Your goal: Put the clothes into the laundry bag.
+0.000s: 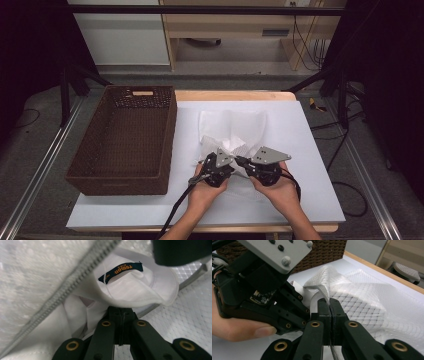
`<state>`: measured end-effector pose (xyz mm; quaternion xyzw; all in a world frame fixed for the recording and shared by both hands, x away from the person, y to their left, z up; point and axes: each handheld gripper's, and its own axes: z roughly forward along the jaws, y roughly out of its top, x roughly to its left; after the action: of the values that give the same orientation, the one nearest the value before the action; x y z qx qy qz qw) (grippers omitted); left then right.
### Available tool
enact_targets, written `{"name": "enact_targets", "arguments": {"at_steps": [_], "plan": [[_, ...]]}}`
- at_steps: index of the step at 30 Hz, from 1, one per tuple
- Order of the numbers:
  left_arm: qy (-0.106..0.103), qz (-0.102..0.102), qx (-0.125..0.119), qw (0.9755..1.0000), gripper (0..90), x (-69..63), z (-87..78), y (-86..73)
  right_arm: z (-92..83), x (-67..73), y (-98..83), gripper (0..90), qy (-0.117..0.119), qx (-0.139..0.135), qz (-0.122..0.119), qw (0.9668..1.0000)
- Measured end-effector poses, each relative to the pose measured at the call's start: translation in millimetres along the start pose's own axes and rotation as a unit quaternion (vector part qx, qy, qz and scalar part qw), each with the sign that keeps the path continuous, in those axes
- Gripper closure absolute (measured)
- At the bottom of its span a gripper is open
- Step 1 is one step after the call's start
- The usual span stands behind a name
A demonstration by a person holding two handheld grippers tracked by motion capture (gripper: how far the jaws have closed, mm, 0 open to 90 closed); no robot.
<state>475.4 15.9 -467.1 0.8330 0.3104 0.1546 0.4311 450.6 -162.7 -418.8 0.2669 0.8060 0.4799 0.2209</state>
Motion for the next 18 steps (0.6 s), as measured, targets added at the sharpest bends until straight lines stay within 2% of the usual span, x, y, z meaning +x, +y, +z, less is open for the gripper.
{"name": "enact_targets", "arguments": {"at_steps": [11, 18], "plan": [[0.024, -0.012, -0.017, 0.9995, 90.0, 3.7, 5.8, 3.2, 0.6, 0.0, -1.2, 89.3, 0.003, 0.003, 0.001, 1.0000], [0.028, -0.018, -0.027, 0.9991, 90.0, 6.9, 7.1, 5.0, 0.4, 1.3, -0.3, 89.4, 0.008, 0.002, -0.002, 1.0000]]}}
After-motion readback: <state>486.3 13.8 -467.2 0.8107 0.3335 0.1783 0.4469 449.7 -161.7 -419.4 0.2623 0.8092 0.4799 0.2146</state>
